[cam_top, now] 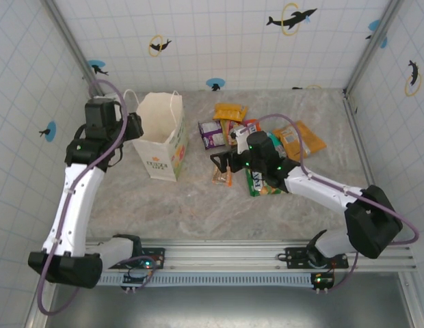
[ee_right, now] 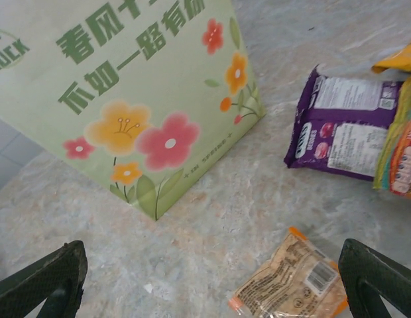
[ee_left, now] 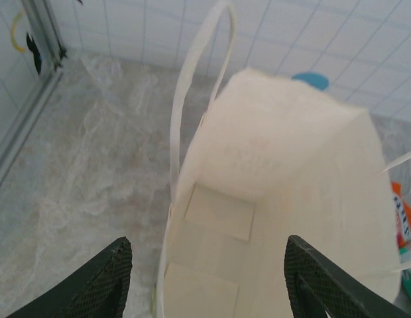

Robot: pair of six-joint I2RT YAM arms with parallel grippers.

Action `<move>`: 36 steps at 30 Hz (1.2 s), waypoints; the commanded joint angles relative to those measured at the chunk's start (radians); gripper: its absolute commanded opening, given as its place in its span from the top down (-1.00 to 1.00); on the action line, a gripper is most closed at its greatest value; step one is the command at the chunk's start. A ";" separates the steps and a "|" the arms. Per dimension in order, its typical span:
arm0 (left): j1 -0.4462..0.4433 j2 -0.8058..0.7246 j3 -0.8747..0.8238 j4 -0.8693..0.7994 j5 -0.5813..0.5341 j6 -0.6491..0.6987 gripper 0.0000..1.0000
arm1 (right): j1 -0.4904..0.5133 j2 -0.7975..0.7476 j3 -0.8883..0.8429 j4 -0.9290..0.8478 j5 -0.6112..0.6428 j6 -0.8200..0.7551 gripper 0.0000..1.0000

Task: Place the snacks into the paper bag

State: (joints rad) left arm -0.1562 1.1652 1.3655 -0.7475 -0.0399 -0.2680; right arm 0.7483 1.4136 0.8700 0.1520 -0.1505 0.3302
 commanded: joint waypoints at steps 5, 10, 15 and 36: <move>0.026 0.139 0.128 -0.154 0.029 -0.010 -0.20 | 0.019 0.062 0.074 0.021 -0.071 0.020 -1.00; 0.030 0.173 0.129 -0.145 -0.011 -0.010 -0.11 | 0.022 0.085 0.089 0.024 -0.096 0.017 -1.00; 0.045 0.199 0.109 -0.107 -0.022 0.028 0.05 | 0.021 0.112 0.102 0.026 -0.115 0.018 -0.99; 0.057 0.240 0.060 -0.053 0.045 -0.010 1.00 | 0.023 0.119 0.093 0.032 -0.112 0.038 -0.99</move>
State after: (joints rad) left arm -0.1036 1.4158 1.4322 -0.7990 -0.0071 -0.2646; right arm 0.7654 1.5341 0.9283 0.1570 -0.2657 0.3656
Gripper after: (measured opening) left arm 0.046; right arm 0.996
